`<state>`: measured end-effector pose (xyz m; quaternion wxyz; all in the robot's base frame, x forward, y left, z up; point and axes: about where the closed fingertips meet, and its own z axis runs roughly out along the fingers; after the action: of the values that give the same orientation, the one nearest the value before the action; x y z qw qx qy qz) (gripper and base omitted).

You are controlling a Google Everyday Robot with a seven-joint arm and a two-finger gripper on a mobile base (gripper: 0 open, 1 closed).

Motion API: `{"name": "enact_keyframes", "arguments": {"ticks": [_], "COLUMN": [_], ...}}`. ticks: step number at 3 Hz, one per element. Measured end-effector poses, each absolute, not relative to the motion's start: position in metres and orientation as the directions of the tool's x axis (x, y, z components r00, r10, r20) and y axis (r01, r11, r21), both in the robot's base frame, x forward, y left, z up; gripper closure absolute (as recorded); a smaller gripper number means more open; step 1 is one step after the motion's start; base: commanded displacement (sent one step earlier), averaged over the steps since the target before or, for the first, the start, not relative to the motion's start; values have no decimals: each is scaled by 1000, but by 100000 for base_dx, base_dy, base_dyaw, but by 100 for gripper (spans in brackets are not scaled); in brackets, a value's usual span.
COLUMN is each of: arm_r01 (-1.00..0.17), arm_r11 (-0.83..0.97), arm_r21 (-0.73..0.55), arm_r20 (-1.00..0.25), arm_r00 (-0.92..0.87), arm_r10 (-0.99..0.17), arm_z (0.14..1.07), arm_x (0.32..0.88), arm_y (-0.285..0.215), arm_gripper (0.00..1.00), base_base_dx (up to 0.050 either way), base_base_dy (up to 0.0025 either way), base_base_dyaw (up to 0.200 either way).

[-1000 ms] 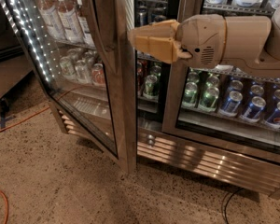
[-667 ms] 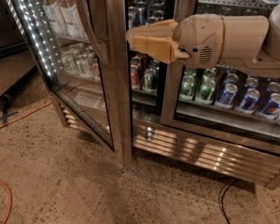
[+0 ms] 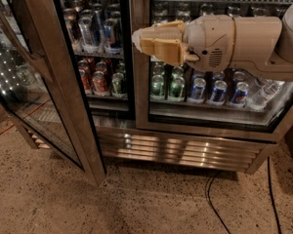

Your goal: Open left fridge door

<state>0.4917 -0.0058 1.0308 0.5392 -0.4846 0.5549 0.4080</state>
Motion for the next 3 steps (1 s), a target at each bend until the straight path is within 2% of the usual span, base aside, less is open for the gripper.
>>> {"name": "enact_keyframes", "arguments": {"ticks": [1, 3], "arm_r01": [-978, -978], "arm_r11": [197, 197], "arm_r21": [-70, -70], "arm_r20": [-994, -994], "arm_r00": [51, 51], "arm_r10": [-98, -98], "arm_z": [1031, 1031], "arm_x": [492, 492], "arm_y": [-6, -6], "arm_gripper": [81, 35], "base_base_dx": [0, 0], "base_base_dy": [0, 0], "base_base_dyaw": [0, 0]}}
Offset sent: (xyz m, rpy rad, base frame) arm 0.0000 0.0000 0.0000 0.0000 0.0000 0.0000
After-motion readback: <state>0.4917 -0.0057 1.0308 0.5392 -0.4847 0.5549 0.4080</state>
